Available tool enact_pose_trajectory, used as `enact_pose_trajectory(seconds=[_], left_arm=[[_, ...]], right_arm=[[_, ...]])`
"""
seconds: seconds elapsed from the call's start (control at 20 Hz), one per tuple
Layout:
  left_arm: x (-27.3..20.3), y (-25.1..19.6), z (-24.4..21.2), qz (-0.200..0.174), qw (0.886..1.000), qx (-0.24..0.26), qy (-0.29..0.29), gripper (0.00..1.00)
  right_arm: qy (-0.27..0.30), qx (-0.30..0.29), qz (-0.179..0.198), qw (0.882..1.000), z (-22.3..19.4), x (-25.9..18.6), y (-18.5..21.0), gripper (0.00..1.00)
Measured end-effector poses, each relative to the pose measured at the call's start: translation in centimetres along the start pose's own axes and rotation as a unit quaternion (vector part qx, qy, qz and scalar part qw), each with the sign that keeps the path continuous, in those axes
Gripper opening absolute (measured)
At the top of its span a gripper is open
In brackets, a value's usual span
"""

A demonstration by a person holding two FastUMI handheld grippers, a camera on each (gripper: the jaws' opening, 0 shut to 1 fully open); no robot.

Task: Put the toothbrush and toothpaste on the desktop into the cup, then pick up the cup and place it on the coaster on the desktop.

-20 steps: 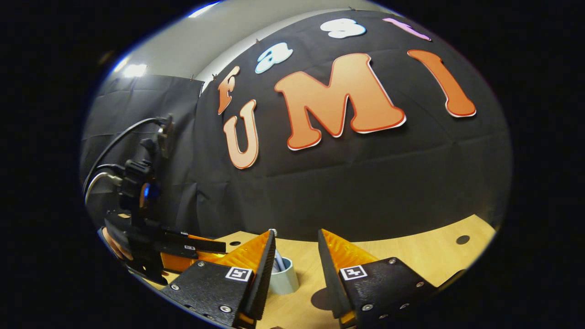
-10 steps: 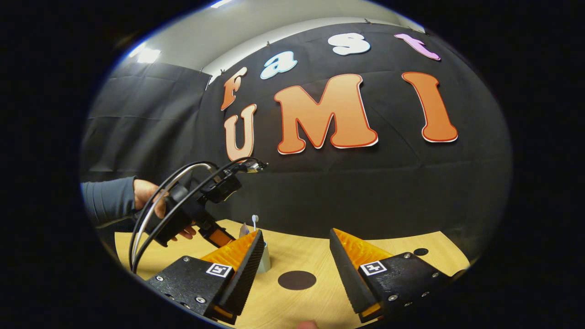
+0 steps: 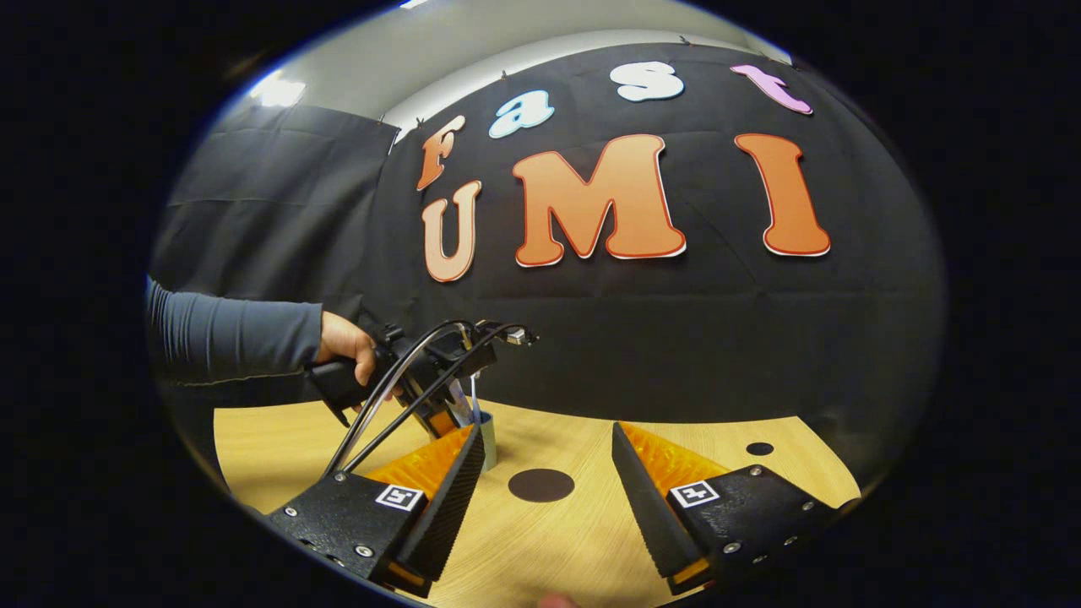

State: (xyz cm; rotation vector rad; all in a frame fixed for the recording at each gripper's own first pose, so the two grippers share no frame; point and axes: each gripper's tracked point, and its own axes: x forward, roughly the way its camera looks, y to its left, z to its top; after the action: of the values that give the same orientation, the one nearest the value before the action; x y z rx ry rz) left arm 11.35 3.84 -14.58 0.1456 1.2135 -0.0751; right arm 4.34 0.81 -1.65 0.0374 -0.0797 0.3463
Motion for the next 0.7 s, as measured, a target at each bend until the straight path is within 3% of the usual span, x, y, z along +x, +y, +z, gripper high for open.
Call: enact_pose_trajectory(seconds=[0.05,0.1,0.45,0.55,0.6,0.7], left_arm=[[0.3,-0.3,-0.3,-0.004,1.0,-0.004,0.004,0.5],[0.5,-0.2,-0.2,-0.003,1.0,-0.004,0.004,0.29],[0.2,-0.2,1.6,-0.009,0.999,-0.027,-0.017,0.21],[-3.1,0.3,1.0,-0.011,0.999,-0.027,-0.028,0.21],[-3.9,0.4,0.7,-0.012,0.999,-0.025,-0.032,0.21],[-7.0,0.3,0.9,-0.015,0.999,-0.02,-0.042,0.21]], right_arm=[[0.001,-0.005,-0.005,1.0,-0.1,-0.2,-0.3,0.91],[-0.002,-0.001,-0.003,1.0,0.1,-0.4,-0.2,0.91],[-0.005,0.012,-0.013,1.0,0.1,-1.1,-1.2,0.91],[-0.007,0.009,-0.018,1.0,0.5,-1.4,-1.6,0.86],[-0.007,0.009,-0.021,1.0,0.4,-1.6,-1.9,0.91],[-0.008,0.011,-0.024,1.0,0.6,-1.8,-2.1,0.91]])
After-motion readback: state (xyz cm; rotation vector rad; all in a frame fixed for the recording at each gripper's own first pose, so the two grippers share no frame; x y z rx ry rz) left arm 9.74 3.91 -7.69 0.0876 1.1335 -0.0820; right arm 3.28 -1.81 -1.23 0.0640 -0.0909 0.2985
